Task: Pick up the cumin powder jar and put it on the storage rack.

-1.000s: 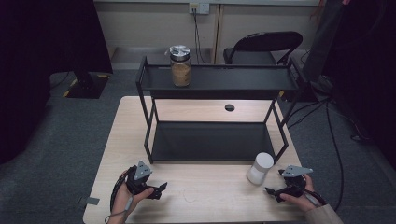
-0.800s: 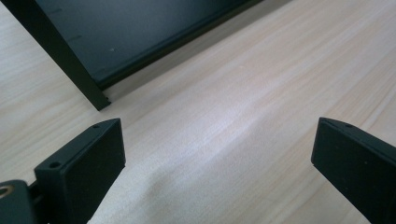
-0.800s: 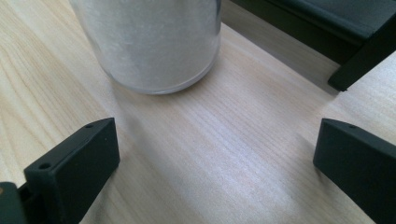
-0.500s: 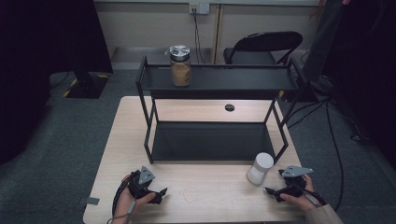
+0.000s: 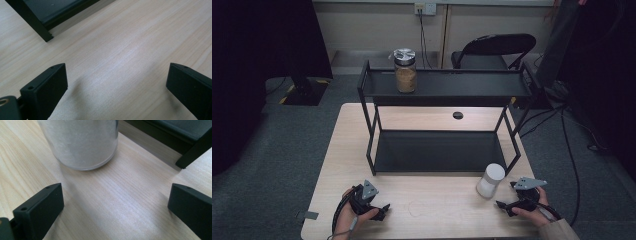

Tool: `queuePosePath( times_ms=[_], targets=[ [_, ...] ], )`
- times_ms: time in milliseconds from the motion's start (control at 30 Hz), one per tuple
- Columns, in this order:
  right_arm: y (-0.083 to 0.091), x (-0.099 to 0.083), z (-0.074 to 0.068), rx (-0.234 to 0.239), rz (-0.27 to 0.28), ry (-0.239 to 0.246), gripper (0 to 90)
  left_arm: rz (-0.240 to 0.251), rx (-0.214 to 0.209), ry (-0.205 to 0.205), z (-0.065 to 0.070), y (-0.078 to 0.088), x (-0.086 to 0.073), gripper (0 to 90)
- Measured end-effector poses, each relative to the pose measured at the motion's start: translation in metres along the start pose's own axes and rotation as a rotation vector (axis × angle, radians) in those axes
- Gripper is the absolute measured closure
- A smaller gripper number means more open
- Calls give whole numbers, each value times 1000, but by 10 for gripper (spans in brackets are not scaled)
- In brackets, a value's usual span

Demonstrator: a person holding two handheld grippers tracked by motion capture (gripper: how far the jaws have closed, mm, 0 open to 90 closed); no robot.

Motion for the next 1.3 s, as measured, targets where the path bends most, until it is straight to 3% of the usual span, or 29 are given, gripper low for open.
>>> queuePosePath(
  times_ms=[100,633,833,1300],
  targets=[
    [0,0,0,0,0,0,0,-18,2,-16,0,-1,1,27],
    [0,0,0,0,-2,1,0,-8,-30,36,-8,-5,-6,0],
    [0,0,0,0,-2,1,0,45,-48,32,-12,-7,-17,0],
    [0,0,0,2,-1,1,0,48,-46,36,-12,-7,-18,0]
  ],
)
Point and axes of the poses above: each handheld gripper's, and its own axes: y roughly backward along the jaws, x roughly out of its top, z roughly to its right, the point moved 1 cm from there along -y, roughly forward along the jaws, and after that the axes turned 9 degrees about y, right-handed, at the moved point
